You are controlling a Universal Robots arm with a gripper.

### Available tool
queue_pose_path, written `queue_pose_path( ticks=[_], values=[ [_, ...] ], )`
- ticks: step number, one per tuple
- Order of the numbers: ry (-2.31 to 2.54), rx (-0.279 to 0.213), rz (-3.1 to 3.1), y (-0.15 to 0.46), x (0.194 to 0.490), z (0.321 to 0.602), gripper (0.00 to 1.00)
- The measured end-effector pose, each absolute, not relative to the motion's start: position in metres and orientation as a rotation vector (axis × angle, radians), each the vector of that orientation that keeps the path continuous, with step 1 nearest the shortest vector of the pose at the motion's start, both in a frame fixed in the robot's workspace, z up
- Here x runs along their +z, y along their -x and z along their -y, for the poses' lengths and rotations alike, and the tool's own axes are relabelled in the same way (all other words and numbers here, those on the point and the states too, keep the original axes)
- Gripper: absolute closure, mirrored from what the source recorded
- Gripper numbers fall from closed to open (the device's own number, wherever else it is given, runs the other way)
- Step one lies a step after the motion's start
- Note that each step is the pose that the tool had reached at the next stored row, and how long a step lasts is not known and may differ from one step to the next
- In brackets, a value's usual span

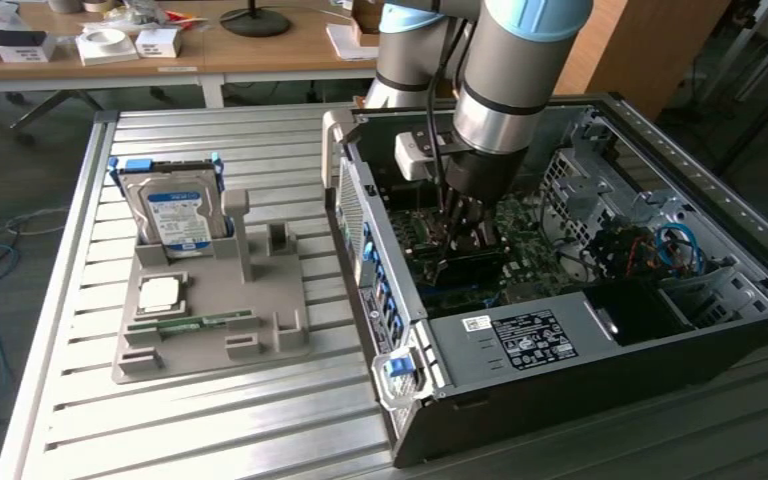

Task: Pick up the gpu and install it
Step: 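Press down on the gpu until it lock into place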

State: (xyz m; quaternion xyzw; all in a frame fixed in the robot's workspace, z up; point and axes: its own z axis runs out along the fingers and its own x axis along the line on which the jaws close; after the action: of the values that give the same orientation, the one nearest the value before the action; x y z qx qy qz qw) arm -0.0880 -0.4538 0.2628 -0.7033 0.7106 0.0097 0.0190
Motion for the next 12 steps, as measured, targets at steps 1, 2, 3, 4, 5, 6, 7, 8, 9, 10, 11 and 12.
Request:
queue_pose_path(
  ticks=[1, 2, 3, 4, 5, 6, 7, 8, 9, 10, 11, 12],
  values=[
    [2.183, 0.030, -2.206, 0.088, 0.263, 0.454, 0.89],
    [2.183, 0.030, -2.206, 0.088, 0.263, 0.454, 0.89],
    [2.183, 0.030, -2.206, 0.088, 0.263, 0.454, 0.89],
    [2.183, 0.030, -2.205, 0.088, 0.263, 0.454, 0.89],
    [2.182, 0.031, -2.205, 0.088, 0.264, 0.454, 0.89],
    [2.183, 0.030, -2.206, 0.088, 0.266, 0.454, 0.89],
    [2.183, 0.030, -2.206, 0.088, 0.268, 0.454, 0.89],
    [2.183, 0.030, -2.206, 0.088, 0.270, 0.454, 0.89],
    [2.183, 0.030, -2.206, 0.088, 0.272, 0.454, 0.89],
    [2.183, 0.030, -2.206, 0.088, 0.274, 0.454, 0.89],
    [2.183, 0.030, -2.206, 0.088, 0.275, 0.454, 0.89],
    [2.183, 0.030, -2.206, 0.088, 0.277, 0.454, 0.89]
  ],
)
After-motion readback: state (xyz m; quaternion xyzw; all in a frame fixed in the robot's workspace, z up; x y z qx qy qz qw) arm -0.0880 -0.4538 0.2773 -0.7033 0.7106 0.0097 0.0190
